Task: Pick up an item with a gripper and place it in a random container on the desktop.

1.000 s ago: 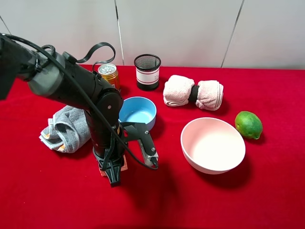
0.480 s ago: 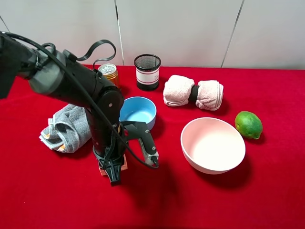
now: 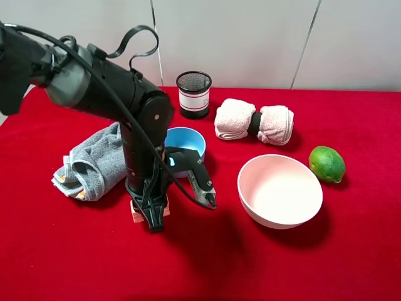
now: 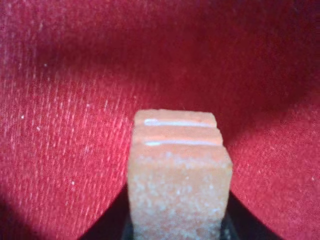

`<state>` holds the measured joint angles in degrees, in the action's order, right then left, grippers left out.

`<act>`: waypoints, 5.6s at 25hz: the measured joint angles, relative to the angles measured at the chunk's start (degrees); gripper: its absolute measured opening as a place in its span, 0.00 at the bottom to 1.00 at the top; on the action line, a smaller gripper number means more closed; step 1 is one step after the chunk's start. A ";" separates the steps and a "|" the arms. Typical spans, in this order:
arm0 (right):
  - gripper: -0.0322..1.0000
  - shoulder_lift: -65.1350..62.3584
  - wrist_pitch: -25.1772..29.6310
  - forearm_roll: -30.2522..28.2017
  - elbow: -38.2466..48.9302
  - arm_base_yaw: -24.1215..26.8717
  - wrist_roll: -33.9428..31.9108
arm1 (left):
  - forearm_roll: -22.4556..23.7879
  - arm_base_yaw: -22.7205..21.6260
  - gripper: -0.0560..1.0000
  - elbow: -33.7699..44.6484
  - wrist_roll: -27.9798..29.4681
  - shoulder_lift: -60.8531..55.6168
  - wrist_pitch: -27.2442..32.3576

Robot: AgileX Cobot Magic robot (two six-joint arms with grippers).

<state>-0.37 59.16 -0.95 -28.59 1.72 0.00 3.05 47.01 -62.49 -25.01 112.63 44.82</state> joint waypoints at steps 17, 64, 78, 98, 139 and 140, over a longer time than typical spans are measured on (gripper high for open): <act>0.70 0.00 0.00 0.00 0.00 0.00 0.00 | -2.26 0.00 0.30 -9.25 0.91 -0.54 15.88; 0.70 0.00 0.00 0.00 0.00 0.00 0.00 | 3.23 -5.66 0.29 -35.14 4.39 8.98 21.24; 0.70 0.00 0.00 0.00 0.00 0.00 0.00 | 1.90 -8.05 0.29 -36.91 3.52 13.03 15.92; 0.70 0.00 0.00 0.00 0.00 0.00 0.00 | 3.07 -8.07 0.96 -36.91 4.26 13.08 14.46; 0.70 0.00 0.00 0.00 0.00 0.00 0.00 | 1.70 -8.07 0.99 -37.78 9.46 -2.99 22.10; 0.70 0.00 0.00 0.00 0.00 0.00 0.00 | 1.32 -8.07 0.99 -37.78 9.46 -3.99 22.16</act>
<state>-0.37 59.16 -0.95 -28.59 1.72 0.00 4.36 38.94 -100.27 -15.56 108.64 66.98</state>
